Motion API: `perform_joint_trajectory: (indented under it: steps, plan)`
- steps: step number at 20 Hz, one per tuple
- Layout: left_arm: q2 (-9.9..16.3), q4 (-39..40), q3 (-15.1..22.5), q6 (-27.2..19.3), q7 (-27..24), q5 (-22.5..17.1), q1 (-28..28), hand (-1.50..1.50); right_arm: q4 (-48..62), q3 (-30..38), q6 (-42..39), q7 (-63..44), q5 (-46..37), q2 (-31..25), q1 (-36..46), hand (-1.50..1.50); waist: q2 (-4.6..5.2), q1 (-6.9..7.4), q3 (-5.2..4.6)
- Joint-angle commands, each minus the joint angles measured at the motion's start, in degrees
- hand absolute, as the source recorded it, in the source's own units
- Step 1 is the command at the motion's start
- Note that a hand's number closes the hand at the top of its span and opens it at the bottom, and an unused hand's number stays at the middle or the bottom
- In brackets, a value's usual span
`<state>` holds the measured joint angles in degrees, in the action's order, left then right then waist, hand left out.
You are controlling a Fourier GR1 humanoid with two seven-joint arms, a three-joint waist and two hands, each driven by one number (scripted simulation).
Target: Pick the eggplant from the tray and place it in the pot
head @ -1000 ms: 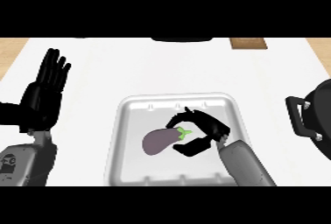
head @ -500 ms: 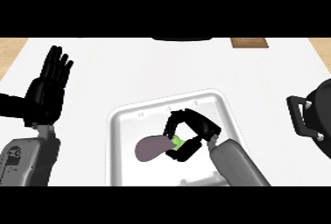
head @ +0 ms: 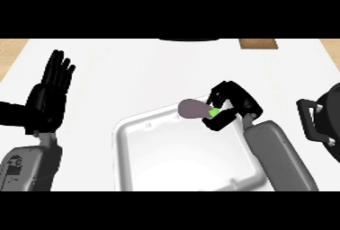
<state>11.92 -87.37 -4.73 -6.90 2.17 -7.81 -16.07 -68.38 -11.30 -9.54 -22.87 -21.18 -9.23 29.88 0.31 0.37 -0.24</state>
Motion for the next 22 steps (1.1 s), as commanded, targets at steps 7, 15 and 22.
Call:
perform_joint_trajectory:
  steps: [7, 15, 22]
  plan:
    - [0.8, -0.7, 0.5, 1.1, -0.2, 0.1, -1.4, 0.0, 13.3, 9.0, 20.2, -29.1, -26.3, -20.8, 13.7, 1.5, 1.61, 3.64, -0.75]
    - [-1.0, -1.2, 3.0, 1.5, 0.9, 0.1, -3.7, 0.0, 23.4, 6.0, 25.5, -53.4, -49.6, -27.5, 25.3, 1.5, 1.42, 5.95, -0.21]
    - [-0.3, -0.2, 1.8, 1.2, 1.4, 0.0, -3.2, 0.0, 29.0, 7.6, 22.3, -62.2, -61.9, -25.4, 30.5, 1.5, 0.49, 3.41, 0.1]
